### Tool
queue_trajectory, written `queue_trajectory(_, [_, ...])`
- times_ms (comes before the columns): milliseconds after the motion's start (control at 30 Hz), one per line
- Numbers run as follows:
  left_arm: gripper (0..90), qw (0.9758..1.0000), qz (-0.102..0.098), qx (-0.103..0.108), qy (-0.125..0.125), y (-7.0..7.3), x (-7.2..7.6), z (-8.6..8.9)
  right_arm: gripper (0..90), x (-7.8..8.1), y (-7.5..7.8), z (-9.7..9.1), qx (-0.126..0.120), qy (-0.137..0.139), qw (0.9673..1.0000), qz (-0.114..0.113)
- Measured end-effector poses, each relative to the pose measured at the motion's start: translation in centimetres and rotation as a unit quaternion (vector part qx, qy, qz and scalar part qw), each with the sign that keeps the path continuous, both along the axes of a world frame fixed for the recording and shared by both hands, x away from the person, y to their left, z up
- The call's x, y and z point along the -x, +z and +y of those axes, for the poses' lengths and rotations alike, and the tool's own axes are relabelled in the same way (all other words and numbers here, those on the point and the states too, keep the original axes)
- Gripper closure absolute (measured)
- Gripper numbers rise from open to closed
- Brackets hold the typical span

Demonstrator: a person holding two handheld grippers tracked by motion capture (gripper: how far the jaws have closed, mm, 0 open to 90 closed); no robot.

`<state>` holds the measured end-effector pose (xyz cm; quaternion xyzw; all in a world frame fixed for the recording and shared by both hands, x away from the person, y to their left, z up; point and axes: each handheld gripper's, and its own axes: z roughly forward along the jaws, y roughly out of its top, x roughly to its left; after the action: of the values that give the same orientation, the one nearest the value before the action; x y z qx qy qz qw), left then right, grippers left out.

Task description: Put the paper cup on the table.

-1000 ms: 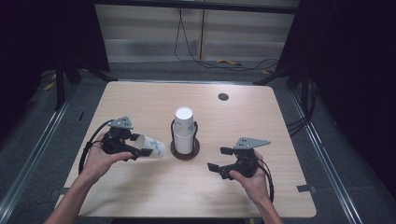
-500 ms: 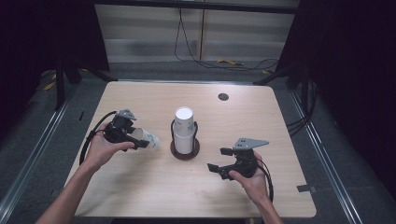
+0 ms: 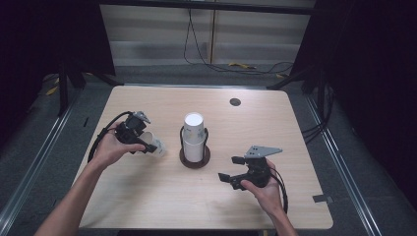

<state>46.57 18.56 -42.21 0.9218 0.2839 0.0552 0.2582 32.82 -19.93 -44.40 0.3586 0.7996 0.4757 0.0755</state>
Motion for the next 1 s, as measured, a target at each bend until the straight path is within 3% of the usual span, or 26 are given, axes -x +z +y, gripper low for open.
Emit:
queue_trajectory(100, [24.5, 0.9999, 0.000, -0.012, 0.003, 0.1, -0.1, -0.4, 14.6, 0.0, 0.0, 0.0, 0.001, 0.000, 1.0000, 0.001])
queue_trajectory(200, [24.3, 0.9990, -0.004, -0.045, -0.005, 0.2, -0.2, -1.4, 14.6, 0.0, -0.1, 0.1, 0.002, 0.001, 1.0000, 0.002])
queue_trajectory(400, [23.8, 0.9975, -0.001, -0.069, -0.015, 0.5, -0.8, -2.3, 15.1, 0.0, -0.1, 0.2, 0.005, 0.005, 1.0000, 0.003])
queue_trajectory(600, [23.4, 0.9967, 0.003, -0.081, -0.003, 0.5, -1.3, -3.1, 16.2, 0.0, -0.1, 0.2, 0.006, 0.009, 0.9999, 0.007])
queue_trajectory(800, [23.1, 0.9958, 0.010, -0.090, -0.009, 0.0, -1.5, -3.7, 16.2, 0.0, -0.1, 0.1, 0.004, 0.007, 0.9999, 0.008])
queue_trajectory(967, [22.4, 0.9956, 0.001, -0.093, -0.010, -0.2, -1.2, -4.5, 16.4, 0.0, -0.2, 0.1, 0.006, 0.010, 0.9999, 0.009])
queue_trajectory(1000, [22.4, 0.9963, 0.004, -0.085, -0.008, -0.1, -1.2, -4.5, 16.5, 0.0, -0.2, 0.1, 0.006, 0.010, 0.9999, 0.009])
